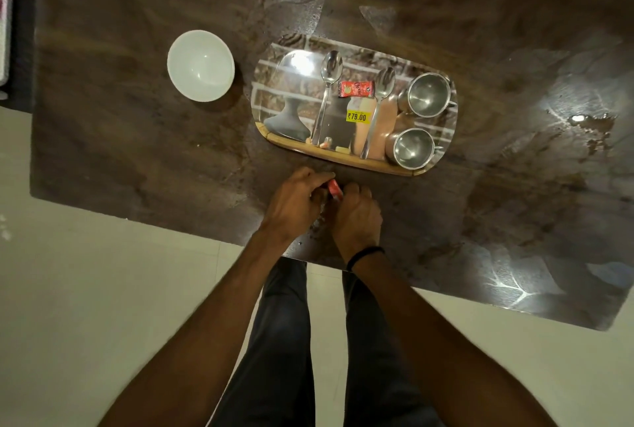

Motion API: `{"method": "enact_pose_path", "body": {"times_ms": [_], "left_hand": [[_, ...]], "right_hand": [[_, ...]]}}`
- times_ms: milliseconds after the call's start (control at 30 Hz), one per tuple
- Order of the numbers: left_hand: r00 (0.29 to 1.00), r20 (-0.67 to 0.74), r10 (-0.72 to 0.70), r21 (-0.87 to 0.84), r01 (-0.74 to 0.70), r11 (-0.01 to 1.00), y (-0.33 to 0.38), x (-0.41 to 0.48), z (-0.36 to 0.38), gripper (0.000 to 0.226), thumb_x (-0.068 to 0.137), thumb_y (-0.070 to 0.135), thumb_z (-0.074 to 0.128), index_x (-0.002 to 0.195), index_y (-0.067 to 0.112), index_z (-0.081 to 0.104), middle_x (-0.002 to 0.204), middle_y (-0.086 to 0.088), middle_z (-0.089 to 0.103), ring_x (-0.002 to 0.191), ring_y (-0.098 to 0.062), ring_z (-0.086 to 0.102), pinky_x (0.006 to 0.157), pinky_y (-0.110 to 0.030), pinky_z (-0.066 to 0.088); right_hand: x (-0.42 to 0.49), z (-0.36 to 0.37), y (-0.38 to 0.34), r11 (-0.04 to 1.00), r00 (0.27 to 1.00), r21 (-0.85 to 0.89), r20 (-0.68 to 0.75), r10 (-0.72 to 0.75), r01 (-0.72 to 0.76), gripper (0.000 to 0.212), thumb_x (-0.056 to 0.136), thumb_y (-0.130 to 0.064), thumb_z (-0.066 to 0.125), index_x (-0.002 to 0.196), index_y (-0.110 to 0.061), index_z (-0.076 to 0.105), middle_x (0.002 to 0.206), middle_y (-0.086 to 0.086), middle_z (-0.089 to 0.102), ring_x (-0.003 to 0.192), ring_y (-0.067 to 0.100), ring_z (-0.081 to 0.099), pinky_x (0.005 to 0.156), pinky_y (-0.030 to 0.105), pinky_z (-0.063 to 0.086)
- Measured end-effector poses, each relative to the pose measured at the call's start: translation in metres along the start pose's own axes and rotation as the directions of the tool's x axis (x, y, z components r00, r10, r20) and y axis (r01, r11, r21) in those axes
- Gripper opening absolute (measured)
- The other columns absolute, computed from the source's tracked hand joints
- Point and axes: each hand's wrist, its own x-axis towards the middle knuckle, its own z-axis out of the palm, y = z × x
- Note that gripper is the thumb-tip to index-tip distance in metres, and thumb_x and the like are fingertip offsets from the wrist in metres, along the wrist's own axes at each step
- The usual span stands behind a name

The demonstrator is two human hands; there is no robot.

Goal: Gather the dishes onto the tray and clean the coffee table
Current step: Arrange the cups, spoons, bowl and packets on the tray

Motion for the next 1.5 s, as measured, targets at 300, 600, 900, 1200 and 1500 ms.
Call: {"method": "enact_pose_path", "body": {"times_ms": [300, 600, 900, 1200, 1500], "left_hand": [[0.977, -0.150, -0.149, -0.324, 0.094, 0.941, 0.016, 0.036, -0.032, 0.015, 0.092, 0.026, 0.068, 0.080, 0.017, 0.070, 0.072, 0.008, 0.063, 0.063, 0.001, 0.053, 0.059, -0.016, 0.041], [0.957, -0.152, -0.247, -0.187, 0.218, 0.958, 0.024, 0.076, -0.040, 0.015, 0.087, 0.022, 0.075, 0.083, 0.007, 0.075, 0.077, 0.000, 0.071, 0.068, -0.008, 0.062, 0.065, -0.018, 0.047], [0.962, -0.265, -0.061, -0.061, 0.047, 0.997, 0.022, 0.069, -0.023, 0.013, 0.085, 0.007, 0.068, 0.098, 0.008, 0.070, 0.087, -0.003, 0.069, 0.074, -0.011, 0.059, 0.064, -0.028, 0.048], [0.778, -0.564, -0.276, -0.360, 0.070, 0.930, 0.017, 0.052, -0.055, 0.021, 0.089, 0.015, 0.063, 0.110, 0.014, 0.062, 0.085, -0.004, 0.066, 0.079, -0.019, 0.064, 0.073, -0.039, 0.055], [0.523, -0.588, -0.617, -0.562, 0.284, 0.777, -0.072, 0.063, -0.167, 0.053, 0.087, 0.041, 0.064, 0.125, 0.005, 0.061, 0.126, -0.013, 0.063, 0.117, -0.024, 0.058, 0.095, -0.026, 0.048]], "right_hand": [[0.030, -0.046, -0.015, 0.958, 0.924, -0.195, -0.280, -0.262, 0.212, 0.015, 0.095, -0.017, 0.060, 0.110, -0.012, 0.061, 0.104, 0.015, 0.059, 0.079, 0.035, 0.065, 0.057, 0.037, 0.048], [0.058, -0.058, -0.031, 0.915, 0.959, -0.372, -0.168, -0.229, 0.153, 0.020, 0.100, -0.013, 0.049, 0.112, -0.011, 0.065, 0.118, 0.014, 0.054, 0.089, 0.033, 0.067, 0.070, 0.037, 0.052], [0.063, -0.051, -0.030, 0.925, 0.968, -0.333, -0.102, -0.229, 0.184, 0.023, 0.100, -0.007, 0.043, 0.111, -0.008, 0.063, 0.114, 0.017, 0.058, 0.093, 0.036, 0.067, 0.073, 0.040, 0.052], [0.058, -0.050, -0.052, 0.945, 0.930, -0.103, -0.171, -0.325, 0.311, 0.017, 0.096, -0.022, 0.054, 0.095, -0.011, 0.068, 0.096, 0.013, 0.068, 0.087, 0.031, 0.066, 0.070, 0.034, 0.046], [0.090, -0.041, -0.169, 0.825, 0.966, 0.535, 0.057, -0.251, 0.182, 0.037, 0.094, -0.022, 0.058, 0.130, -0.013, 0.061, 0.123, 0.006, 0.068, 0.117, 0.021, 0.060, 0.093, 0.021, 0.041]]}}
